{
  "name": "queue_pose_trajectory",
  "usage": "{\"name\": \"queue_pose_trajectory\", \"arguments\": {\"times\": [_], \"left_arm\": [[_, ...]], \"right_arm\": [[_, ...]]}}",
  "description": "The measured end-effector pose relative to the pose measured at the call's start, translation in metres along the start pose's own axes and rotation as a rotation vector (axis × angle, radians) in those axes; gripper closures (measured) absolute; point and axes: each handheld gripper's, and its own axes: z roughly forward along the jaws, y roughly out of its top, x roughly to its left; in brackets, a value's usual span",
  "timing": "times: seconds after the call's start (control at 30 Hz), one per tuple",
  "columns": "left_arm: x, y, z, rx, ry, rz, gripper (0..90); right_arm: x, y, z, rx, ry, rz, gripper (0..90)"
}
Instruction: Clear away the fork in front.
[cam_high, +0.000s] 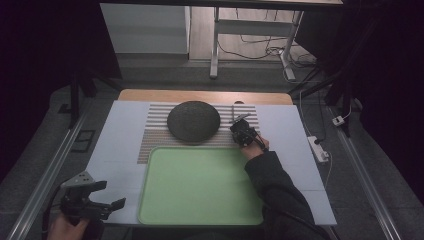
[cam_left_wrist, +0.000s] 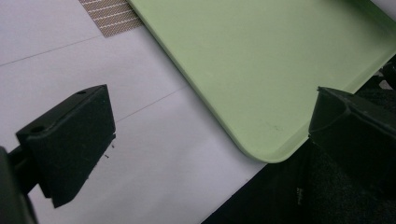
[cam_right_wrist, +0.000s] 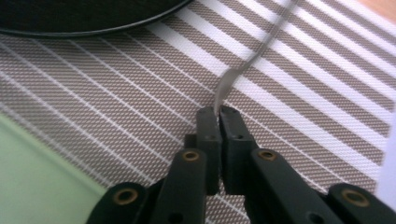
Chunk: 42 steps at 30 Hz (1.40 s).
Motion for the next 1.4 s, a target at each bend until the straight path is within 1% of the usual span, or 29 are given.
{"name": "queue_pose_trajectory", "arguments": {"times": [0.03,0.13,0.17,0.37,0.43,0.5,0.53,0.63,0.67,0.73,0.8,0.83,0.87,0.9,0.93,1.0,1.07,1.1,1.13,1.27,1.3,1.33,1.4], "left_arm": [[0.0,0.0,0.0,0.0,0.0,0.0,0.8],[0.0,0.0,0.0,0.001,0.002,0.001,0.9],[0.0,0.0,0.0,0.0,0.001,0.0,0.9],[0.0,-0.001,-0.001,-0.011,-0.003,-0.004,1.0],[0.0,0.0,-0.002,-0.013,-0.001,-0.003,0.7],[0.0,0.0,-0.002,-0.015,-0.002,0.001,0.7],[-0.001,0.0,-0.002,-0.015,-0.002,0.002,0.7],[-0.001,0.0,-0.002,-0.033,-0.014,0.007,0.0],[-0.002,0.001,-0.002,-0.038,-0.016,0.013,0.0],[-0.002,0.002,-0.001,-0.041,-0.022,0.022,0.0],[-0.003,0.004,0.001,-0.032,-0.038,0.031,0.0],[-0.003,0.005,0.002,-0.028,-0.052,0.038,0.0],[-0.004,0.006,0.003,-0.028,-0.058,0.046,0.0],[-0.005,0.008,0.005,-0.029,-0.066,0.053,0.0],[-0.005,0.008,0.005,-0.029,-0.066,0.053,0.0],[-0.006,0.01,0.006,-0.052,-0.072,0.071,0.0],[-0.008,0.015,0.009,-0.055,-0.073,0.084,0.0],[-0.008,0.015,0.009,-0.055,-0.073,0.084,0.0],[-0.009,0.018,0.011,-0.059,-0.073,0.091,0.0],[-0.01,0.024,0.016,-0.055,-0.08,0.105,0.2],[-0.01,0.024,0.016,-0.055,-0.08,0.105,0.2],[-0.01,0.025,0.018,-0.052,-0.084,0.108,0.2],[-0.01,0.029,0.023,-0.051,-0.1,0.115,0.4]], "right_arm": [[0.0,-0.001,0.0,0.007,-0.01,-0.005,88.7],[0.001,0.0,-0.001,-0.004,-0.022,-0.012,89.1],[0.001,0.0,-0.001,-0.002,-0.017,-0.005,89.1],[0.0,0.001,-0.01,-0.018,-0.012,-0.021,89.1],[0.0,0.001,-0.015,-0.02,-0.005,-0.032,89.1],[-0.001,0.001,-0.02,-0.034,0.008,-0.034,89.1],[-0.001,0.001,-0.02,-0.034,0.008,-0.034,89.1],[-0.001,0.0,-0.031,-0.049,0.021,-0.042,89.1],[-0.002,-0.001,-0.038,-0.057,0.034,-0.046,89.1],[-0.003,-0.003,-0.044,-0.067,0.048,-0.045,89.1],[-0.003,-0.005,-0.05,-0.077,0.07,-0.042,89.1],[-0.003,-0.005,-0.05,-0.077,0.07,-0.042,89.1],[-0.003,-0.007,-0.057,-0.088,0.092,-0.038,89.1],[-0.002,-0.008,-0.059,-0.088,0.099,-0.04,89.1],[-0.002,-0.009,-0.062,-0.09,0.109,-0.049,89.1],[0.0,-0.013,-0.068,-0.091,0.124,-0.059,89.1],[0.002,-0.017,-0.074,-0.095,0.143,-0.068,89.0],[0.002,-0.019,-0.077,-0.099,0.152,-0.07,89.0],[0.003,-0.021,-0.08,-0.104,0.168,-0.061,89.0],[0.003,-0.029,-0.09,-0.12,0.218,-0.07,89.0],[0.003,-0.029,-0.09,-0.12,0.218,-0.07,89.0],[0.005,-0.033,-0.095,-0.124,0.239,-0.082,89.0],[0.007,-0.036,-0.099,-0.125,0.25,-0.088,89.1]]}}
